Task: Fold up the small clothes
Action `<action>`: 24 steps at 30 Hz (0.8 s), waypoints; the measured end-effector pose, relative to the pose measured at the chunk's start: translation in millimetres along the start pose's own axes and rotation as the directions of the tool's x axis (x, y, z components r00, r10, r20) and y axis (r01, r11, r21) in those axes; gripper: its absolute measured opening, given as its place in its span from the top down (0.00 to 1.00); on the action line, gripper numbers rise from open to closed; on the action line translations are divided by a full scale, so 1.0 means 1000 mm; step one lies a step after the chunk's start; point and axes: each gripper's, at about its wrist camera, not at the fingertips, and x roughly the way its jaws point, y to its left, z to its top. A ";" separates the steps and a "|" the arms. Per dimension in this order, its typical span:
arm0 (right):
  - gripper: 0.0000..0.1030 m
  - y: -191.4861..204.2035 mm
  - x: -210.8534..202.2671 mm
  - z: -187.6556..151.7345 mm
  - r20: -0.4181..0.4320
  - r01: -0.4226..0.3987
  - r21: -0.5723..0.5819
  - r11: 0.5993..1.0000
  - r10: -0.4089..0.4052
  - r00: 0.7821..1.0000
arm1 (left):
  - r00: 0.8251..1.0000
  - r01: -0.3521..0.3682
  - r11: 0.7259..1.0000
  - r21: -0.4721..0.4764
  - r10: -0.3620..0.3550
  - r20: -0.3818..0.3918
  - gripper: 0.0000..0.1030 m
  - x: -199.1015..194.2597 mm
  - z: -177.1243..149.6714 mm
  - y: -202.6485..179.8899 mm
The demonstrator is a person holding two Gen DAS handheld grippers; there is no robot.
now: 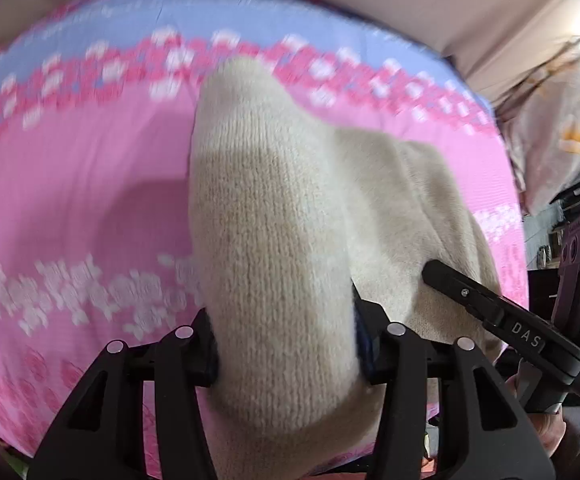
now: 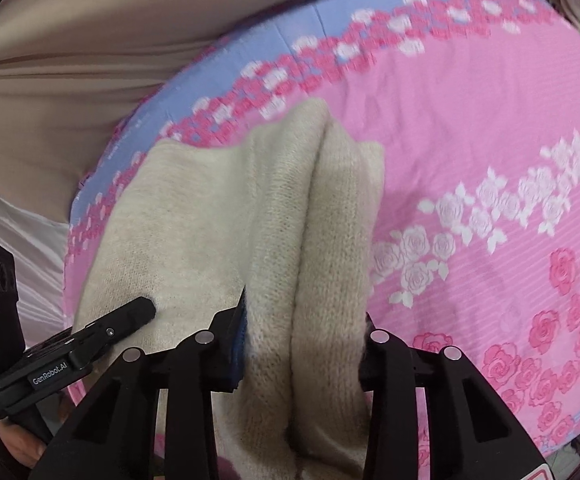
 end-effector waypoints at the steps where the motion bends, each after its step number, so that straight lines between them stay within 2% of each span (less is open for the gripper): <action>1: 0.66 0.006 -0.011 0.003 0.026 -0.002 -0.009 1.000 0.002 1.000 | 1.000 0.006 1.000 0.012 -0.006 0.017 0.54 -0.009 0.003 -0.003; 7: 0.66 0.044 -0.069 0.025 0.170 -0.016 -0.070 0.997 0.028 0.985 | 0.989 0.057 0.997 0.061 -0.065 0.136 0.54 -0.069 0.022 -0.011; 13: 0.66 0.100 -0.107 0.042 0.272 -0.039 -0.162 0.986 0.082 0.959 | 0.958 0.045 0.994 0.102 -0.072 0.277 0.54 -0.130 0.041 -0.004; 18: 0.66 0.154 -0.112 0.052 0.298 -0.067 -0.254 0.965 0.144 0.944 | 0.931 0.022 0.996 0.090 -0.053 0.362 0.53 -0.173 0.051 0.028; 24: 0.66 0.219 -0.094 0.056 0.280 -0.093 -0.350 0.932 0.198 0.939 | 0.903 -0.024 0.999 0.042 0.004 0.430 0.53 -0.208 0.051 0.078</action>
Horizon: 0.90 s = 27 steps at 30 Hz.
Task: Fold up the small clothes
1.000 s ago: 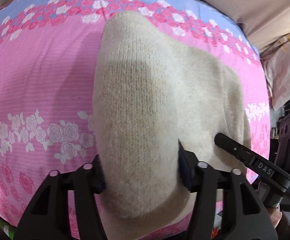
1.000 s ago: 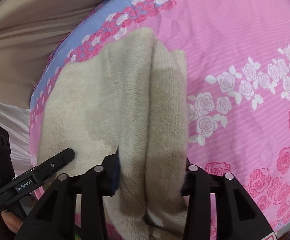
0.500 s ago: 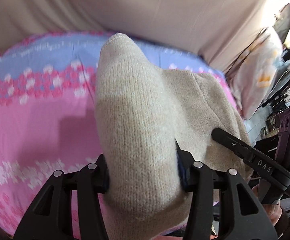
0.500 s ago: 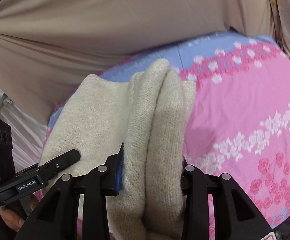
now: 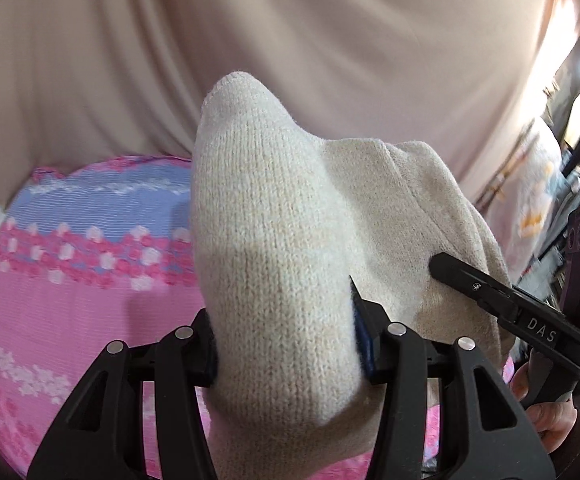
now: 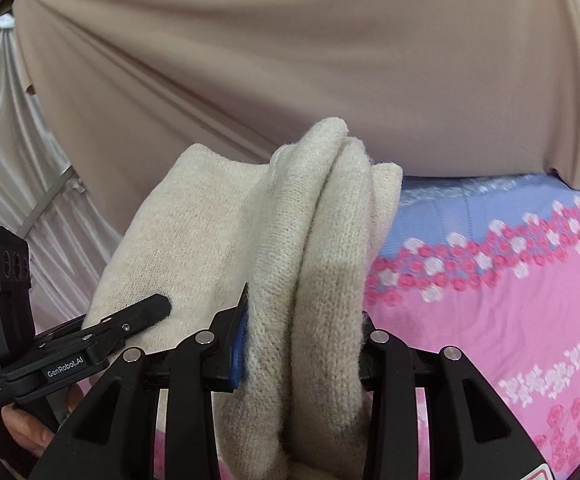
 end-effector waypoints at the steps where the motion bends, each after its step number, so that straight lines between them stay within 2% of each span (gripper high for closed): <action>1: 0.66 0.008 0.007 0.001 -0.005 -0.007 -0.008 1.000 0.007 1.000 | 1.000 -0.009 1.000 -0.005 0.009 0.005 0.53 -0.003 0.001 0.009; 5: 0.66 0.034 0.038 -0.002 -0.032 -0.032 -0.019 0.999 0.031 0.999 | 0.999 -0.045 0.999 -0.016 0.045 0.013 0.53 -0.007 0.003 0.042; 12: 0.66 0.053 0.095 -0.019 -0.097 -0.029 -0.010 1.000 0.027 0.995 | 0.996 -0.076 0.996 -0.035 0.075 -0.038 0.53 0.017 -0.004 0.095; 20: 0.66 0.047 0.155 -0.051 -0.181 -0.009 0.033 0.999 0.015 0.983 | 0.992 -0.071 0.995 -0.072 0.063 -0.105 0.52 0.056 -0.030 0.138; 23: 0.59 0.030 0.187 -0.072 -0.245 0.003 0.082 0.997 0.017 0.969 | 0.988 -0.079 0.993 -0.085 0.067 -0.137 0.49 0.081 -0.047 0.152; 25: 0.53 0.011 0.215 -0.092 -0.311 0.052 0.098 0.994 -0.019 0.950 | 0.984 -0.099 0.990 -0.104 0.082 -0.159 0.45 0.107 -0.066 0.165; 26: 0.53 0.001 0.224 -0.100 -0.331 0.096 0.087 0.992 -0.062 0.942 | 0.981 -0.117 0.986 -0.116 0.097 -0.169 0.44 0.120 -0.076 0.173; 27: 0.53 -0.012 0.228 -0.108 -0.345 0.159 0.073 0.985 -0.124 0.930 | 0.970 -0.160 0.978 -0.131 0.131 -0.203 0.44 0.136 -0.091 0.182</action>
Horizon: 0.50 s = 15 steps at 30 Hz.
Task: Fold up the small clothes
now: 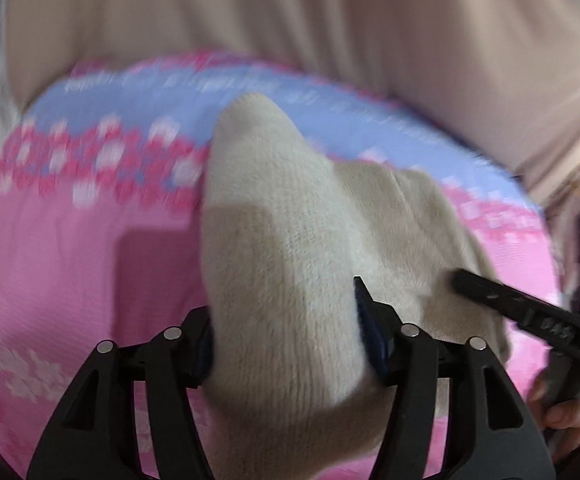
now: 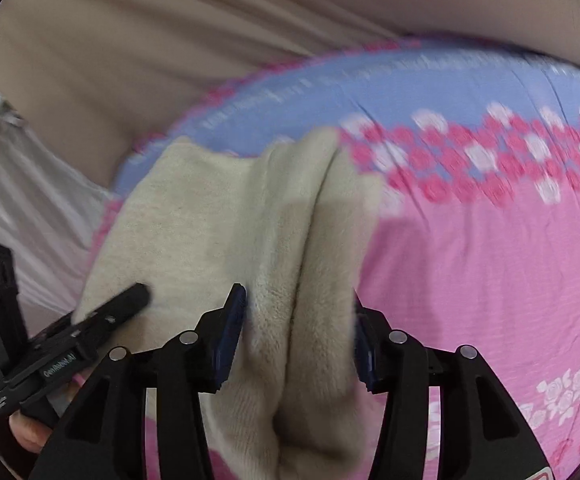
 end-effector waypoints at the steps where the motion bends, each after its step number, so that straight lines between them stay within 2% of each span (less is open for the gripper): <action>1: 0.53 -0.011 0.000 -0.004 0.000 0.045 0.021 0.999 -0.045 0.999 | 0.998 -0.044 0.999 -0.027 0.043 -0.042 0.44 0.014 -0.009 0.009; 2: 0.53 -0.017 -0.006 -0.006 0.004 0.056 0.037 0.998 -0.056 0.998 | 0.998 -0.050 0.997 -0.053 0.048 -0.046 0.43 0.016 -0.016 0.017; 4: 0.57 -0.021 -0.034 -0.012 0.045 -0.005 0.047 0.999 0.003 0.999 | 1.000 -0.006 0.992 -0.124 0.008 0.018 0.43 -0.009 -0.027 0.029; 5: 0.59 -0.017 -0.048 -0.015 0.063 -0.038 0.032 0.999 0.036 0.997 | 0.998 -0.024 0.991 -0.133 0.030 0.047 0.45 -0.027 -0.029 0.029; 6: 0.67 -0.007 -0.059 -0.017 0.070 -0.063 0.001 0.998 0.063 0.996 | 0.993 -0.049 0.991 -0.128 0.062 0.100 0.45 -0.051 -0.030 0.025; 8: 0.72 0.018 -0.062 -0.021 0.038 -0.114 -0.068 0.991 0.117 0.992 | 0.984 -0.024 0.996 -0.086 0.039 0.176 0.40 -0.076 -0.028 0.014; 9: 0.76 0.029 -0.056 -0.023 0.012 -0.121 -0.099 0.988 0.123 0.992 | 0.983 -0.018 0.998 -0.053 0.027 0.181 0.38 -0.082 -0.026 0.003; 11: 0.84 0.049 -0.029 -0.029 -0.062 -0.097 -0.175 0.980 0.088 0.994 | 0.990 -0.021 1.000 0.000 0.021 0.140 0.36 -0.074 -0.024 -0.013; 13: 0.89 0.054 0.015 -0.039 -0.152 -0.028 -0.219 0.975 -0.006 0.988 | 0.995 -0.064 0.997 0.047 0.060 0.085 0.36 -0.049 -0.028 -0.023; 15: 0.93 0.048 0.028 -0.038 -0.163 -0.055 -0.180 0.982 0.025 0.986 | 0.992 -0.126 0.990 0.070 0.125 0.027 0.36 -0.018 -0.037 -0.022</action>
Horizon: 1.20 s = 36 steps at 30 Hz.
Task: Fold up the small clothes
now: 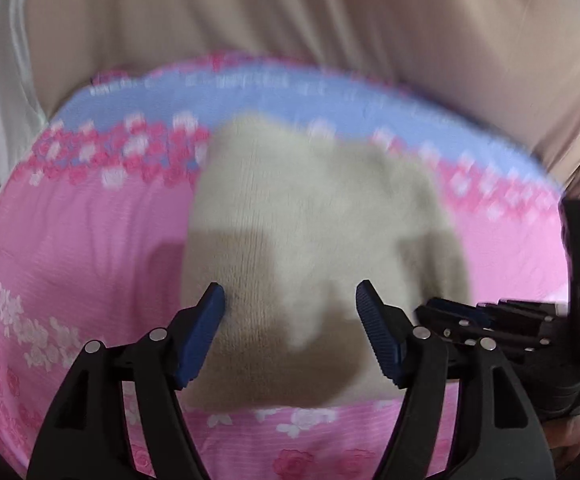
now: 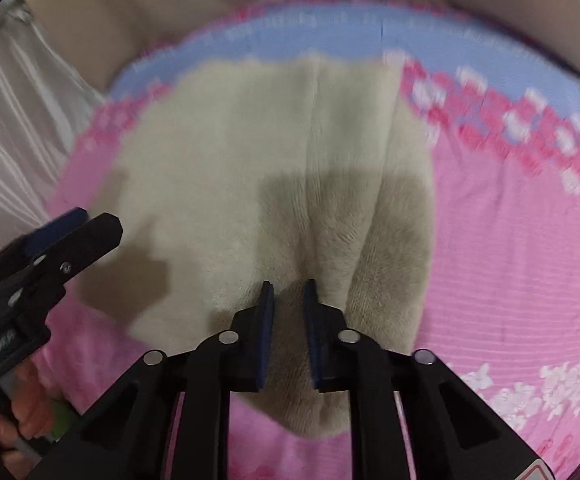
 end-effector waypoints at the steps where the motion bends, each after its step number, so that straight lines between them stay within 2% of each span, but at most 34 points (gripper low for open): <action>1: 0.93 0.001 -0.006 0.003 -0.002 -0.006 0.019 1.000 0.006 1.000 | 0.998 -0.054 0.998 0.018 0.054 -0.022 0.37 0.012 -0.006 0.000; 2: 0.92 0.005 -0.017 0.005 0.006 -0.006 0.027 1.000 0.006 1.000 | 0.997 -0.073 0.997 0.032 0.074 -0.018 0.37 0.012 -0.009 0.000; 5: 0.88 0.020 -0.046 0.002 0.051 -0.007 -0.028 1.000 0.009 0.999 | 0.999 -0.040 0.999 0.016 0.040 0.001 0.37 -0.011 -0.011 0.008; 7: 0.88 0.023 -0.038 -0.006 0.021 0.014 -0.049 0.999 -0.013 1.000 | 0.997 -0.064 0.998 0.004 0.064 -0.044 0.36 -0.003 -0.017 0.018; 9: 0.90 0.020 -0.010 -0.012 -0.041 0.049 -0.050 0.998 -0.051 0.998 | 0.993 -0.079 0.997 -0.015 0.077 -0.091 0.33 0.013 -0.025 0.025; 12: 0.91 0.019 -0.019 -0.015 -0.015 0.024 0.009 1.000 -0.024 1.000 | 0.993 -0.025 0.996 -0.088 0.015 -0.114 0.32 0.017 -0.031 0.035; 14: 0.86 0.027 -0.038 -0.014 0.030 0.024 -0.007 1.000 -0.024 0.999 | 0.994 -0.028 0.997 -0.067 0.020 -0.106 0.32 0.010 -0.030 0.034; 17: 0.86 0.035 -0.045 -0.018 0.056 0.082 -0.040 0.996 -0.079 0.995 | 0.995 -0.030 0.998 -0.048 0.025 -0.097 0.32 0.005 -0.030 0.033; 20: 0.86 0.026 -0.025 -0.027 0.013 0.106 0.012 0.994 -0.106 0.994 | 0.996 -0.024 0.999 -0.027 0.021 -0.085 0.33 -0.005 -0.030 0.029; 22: 0.84 0.024 -0.035 -0.028 0.052 0.098 0.057 0.994 -0.101 0.994 | 0.997 -0.017 1.000 -0.006 0.016 -0.078 0.33 -0.016 -0.033 0.026; 23: 0.81 0.029 -0.044 -0.029 0.083 0.098 0.063 0.993 -0.103 0.991 | 0.997 -0.016 1.000 0.000 0.016 -0.072 0.33 -0.017 -0.031 0.025; 24: 0.70 0.032 -0.051 -0.032 0.112 0.104 0.061 0.993 -0.110 0.988 | 0.998 -0.020 1.000 0.009 0.020 -0.062 0.33 -0.022 -0.032 0.024; 25: 0.54 0.036 -0.060 -0.035 0.147 0.114 0.058 0.992 -0.121 0.982 | 0.998 -0.026 0.999 0.020 0.027 -0.051 0.31 -0.028 -0.033 0.022; 28: 0.31 0.048 -0.085 -0.048 0.264 0.152 0.074 0.986 -0.166 0.950 | 1.000 -0.023 0.999 0.022 0.024 -0.005 0.14 -0.044 -0.038 0.020; 33: 0.28 0.064 -0.093 -0.068 0.350 0.199 0.102 0.975 -0.223 0.910 | 0.990 -0.080 0.996 0.028 0.076 0.116 0.10 -0.070 -0.047 0.017; 36: 0.28 0.067 -0.091 -0.072 0.348 0.212 0.118 0.970 -0.240 0.906 | 0.986 -0.111 0.993 0.034 0.106 0.126 0.10 -0.073 -0.051 0.017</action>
